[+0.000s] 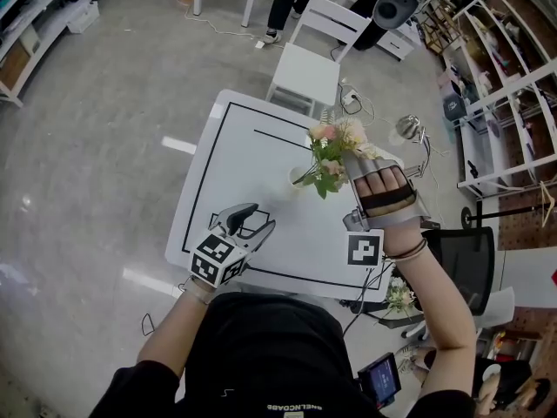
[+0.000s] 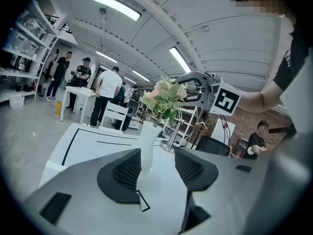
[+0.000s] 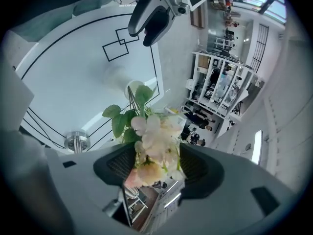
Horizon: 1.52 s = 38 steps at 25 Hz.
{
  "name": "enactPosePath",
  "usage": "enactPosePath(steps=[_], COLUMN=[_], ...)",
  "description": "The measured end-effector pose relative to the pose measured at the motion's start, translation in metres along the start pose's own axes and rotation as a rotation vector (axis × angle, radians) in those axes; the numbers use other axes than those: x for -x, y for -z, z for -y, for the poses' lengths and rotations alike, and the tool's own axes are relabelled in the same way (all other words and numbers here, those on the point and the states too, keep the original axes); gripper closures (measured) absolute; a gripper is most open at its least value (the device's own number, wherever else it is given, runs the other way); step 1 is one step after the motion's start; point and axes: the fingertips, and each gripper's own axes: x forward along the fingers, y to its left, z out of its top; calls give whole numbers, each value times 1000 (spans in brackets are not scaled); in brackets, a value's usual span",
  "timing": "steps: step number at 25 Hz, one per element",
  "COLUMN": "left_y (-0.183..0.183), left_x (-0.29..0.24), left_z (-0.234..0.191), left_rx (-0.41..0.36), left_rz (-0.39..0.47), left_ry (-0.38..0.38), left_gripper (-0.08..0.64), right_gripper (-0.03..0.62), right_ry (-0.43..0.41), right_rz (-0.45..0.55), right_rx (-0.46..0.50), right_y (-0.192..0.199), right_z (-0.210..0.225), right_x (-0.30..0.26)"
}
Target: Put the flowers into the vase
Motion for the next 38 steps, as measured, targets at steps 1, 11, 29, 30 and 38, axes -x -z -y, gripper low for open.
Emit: enactPosePath(steps=[1, 11, 29, 30, 38], left_y=[1, 1, 0, 0, -24], left_x=[0, 3, 13, 14, 14], left_z=[-1, -3, 3, 5, 27], left_rx=[2, 10, -4, -7, -54], left_rz=[0, 7, -4, -4, 21], left_ry=[-1, -3, -9, -7, 32], left_gripper=[362, 362, 362, 362, 362], right_gripper=[327, 311, 308, 308, 308], right_ry=[3, 13, 20, 10, -16], right_rz=[8, 81, 173, 180, 243], right_rx=[-6, -87, -467, -506, -841], right_y=[-4, -41, -61, -59, -30], right_z=[0, 4, 15, 14, 24], right_x=[0, 7, 27, 29, 45])
